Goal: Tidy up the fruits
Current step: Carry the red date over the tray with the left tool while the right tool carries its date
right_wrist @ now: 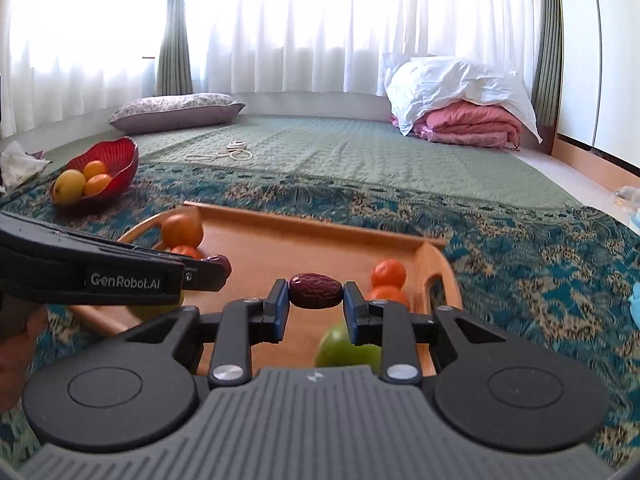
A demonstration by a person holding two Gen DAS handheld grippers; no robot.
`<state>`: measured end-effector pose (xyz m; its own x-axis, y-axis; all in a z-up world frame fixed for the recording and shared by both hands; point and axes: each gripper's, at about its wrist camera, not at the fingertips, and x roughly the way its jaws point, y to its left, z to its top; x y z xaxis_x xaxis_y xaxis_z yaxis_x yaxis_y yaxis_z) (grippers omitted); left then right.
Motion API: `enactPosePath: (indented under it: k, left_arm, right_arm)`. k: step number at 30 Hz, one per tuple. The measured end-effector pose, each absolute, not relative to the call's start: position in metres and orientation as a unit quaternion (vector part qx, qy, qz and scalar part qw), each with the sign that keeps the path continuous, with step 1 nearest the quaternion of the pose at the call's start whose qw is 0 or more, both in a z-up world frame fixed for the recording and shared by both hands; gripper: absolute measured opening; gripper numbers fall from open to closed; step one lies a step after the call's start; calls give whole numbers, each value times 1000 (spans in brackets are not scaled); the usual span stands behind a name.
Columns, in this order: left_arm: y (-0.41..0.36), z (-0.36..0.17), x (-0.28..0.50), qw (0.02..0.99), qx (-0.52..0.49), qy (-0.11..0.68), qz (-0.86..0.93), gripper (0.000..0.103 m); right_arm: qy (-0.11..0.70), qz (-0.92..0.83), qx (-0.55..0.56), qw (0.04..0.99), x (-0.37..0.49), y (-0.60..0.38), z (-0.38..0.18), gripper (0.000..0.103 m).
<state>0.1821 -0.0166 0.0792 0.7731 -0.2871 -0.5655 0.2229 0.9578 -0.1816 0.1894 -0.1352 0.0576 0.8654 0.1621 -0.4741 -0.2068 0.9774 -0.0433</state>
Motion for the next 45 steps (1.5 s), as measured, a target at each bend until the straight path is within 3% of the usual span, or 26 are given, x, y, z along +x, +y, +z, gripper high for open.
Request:
enactPosePath:
  k: [13, 45]
  left_arm:
    - [-14, 64, 249, 930, -51, 351, -94, 23]
    - [-18, 42, 259, 926, -35, 366, -89, 23]
  right_arm:
    - [315, 85, -37, 945, 264, -130, 49, 34]
    - [364, 63, -27, 929, 286, -133, 25, 35]
